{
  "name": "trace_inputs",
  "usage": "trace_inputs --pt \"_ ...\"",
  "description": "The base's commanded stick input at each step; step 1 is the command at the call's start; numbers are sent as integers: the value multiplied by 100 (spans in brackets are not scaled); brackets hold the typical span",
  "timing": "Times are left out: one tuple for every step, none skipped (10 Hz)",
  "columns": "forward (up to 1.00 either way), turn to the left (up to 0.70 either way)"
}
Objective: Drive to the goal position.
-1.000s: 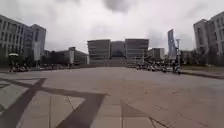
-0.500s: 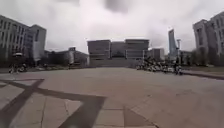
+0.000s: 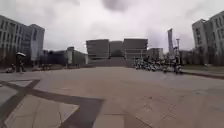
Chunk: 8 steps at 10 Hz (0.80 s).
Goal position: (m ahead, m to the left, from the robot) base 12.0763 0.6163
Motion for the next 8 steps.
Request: trace_inputs --pt "60 1" --pt "60 1" --pt "60 1" --pt "60 1" --pt "60 1" --pt "60 1" --pt "60 1" --pt "60 1"
